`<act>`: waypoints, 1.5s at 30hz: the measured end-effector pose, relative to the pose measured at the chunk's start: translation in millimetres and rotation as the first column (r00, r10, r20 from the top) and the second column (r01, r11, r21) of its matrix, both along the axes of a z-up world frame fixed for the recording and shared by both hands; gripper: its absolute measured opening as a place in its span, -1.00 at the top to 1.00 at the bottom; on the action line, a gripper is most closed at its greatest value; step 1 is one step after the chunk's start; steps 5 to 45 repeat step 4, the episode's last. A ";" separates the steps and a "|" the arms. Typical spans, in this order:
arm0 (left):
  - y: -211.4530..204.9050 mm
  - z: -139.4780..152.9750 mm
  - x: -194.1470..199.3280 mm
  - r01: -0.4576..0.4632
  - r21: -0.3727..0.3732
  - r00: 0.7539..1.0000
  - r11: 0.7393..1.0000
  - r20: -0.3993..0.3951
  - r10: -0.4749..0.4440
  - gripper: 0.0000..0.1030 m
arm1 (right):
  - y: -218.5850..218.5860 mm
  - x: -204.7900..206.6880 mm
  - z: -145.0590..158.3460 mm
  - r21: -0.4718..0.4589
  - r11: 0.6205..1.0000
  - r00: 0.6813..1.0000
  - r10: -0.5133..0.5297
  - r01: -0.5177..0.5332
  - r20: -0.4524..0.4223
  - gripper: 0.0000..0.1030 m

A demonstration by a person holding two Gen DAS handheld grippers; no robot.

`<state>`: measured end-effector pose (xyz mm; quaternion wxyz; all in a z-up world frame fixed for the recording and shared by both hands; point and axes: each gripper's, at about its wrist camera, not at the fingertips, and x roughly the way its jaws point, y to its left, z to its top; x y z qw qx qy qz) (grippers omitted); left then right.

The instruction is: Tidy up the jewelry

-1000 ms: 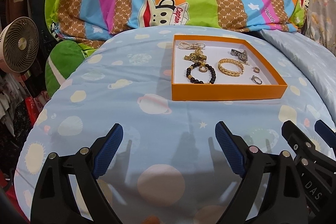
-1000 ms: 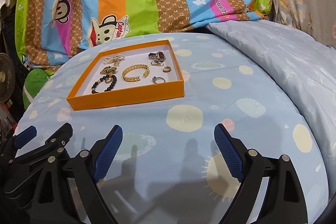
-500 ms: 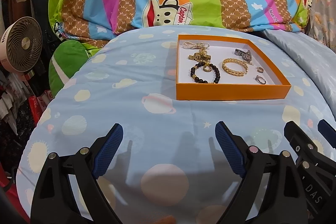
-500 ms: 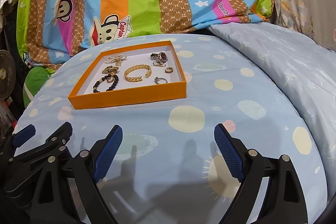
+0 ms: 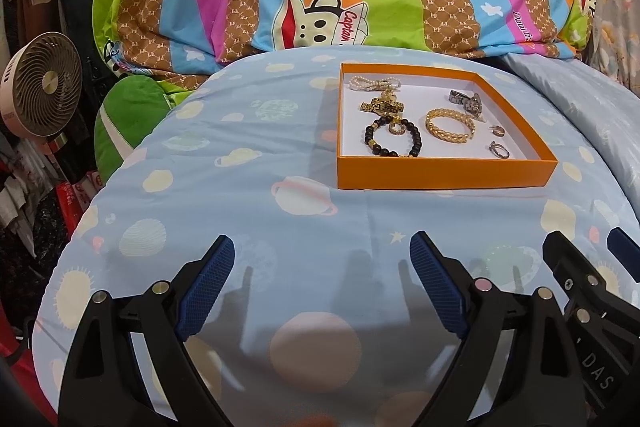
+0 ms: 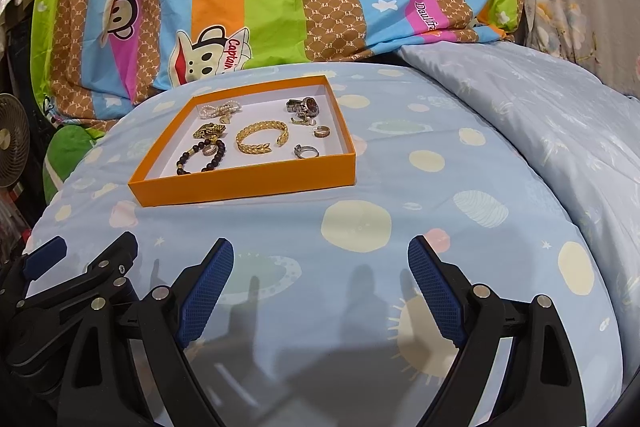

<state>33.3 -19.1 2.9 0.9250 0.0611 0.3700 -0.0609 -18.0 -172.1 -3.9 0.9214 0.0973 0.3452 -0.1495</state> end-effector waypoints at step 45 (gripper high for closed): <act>0.5 -0.4 -0.2 0.007 -0.007 1.000 1.000 0.004 -0.007 -0.69 | -1.0 0.0 -0.8 0.002 1.000 1.000 -0.002 0.002 0.003 -0.69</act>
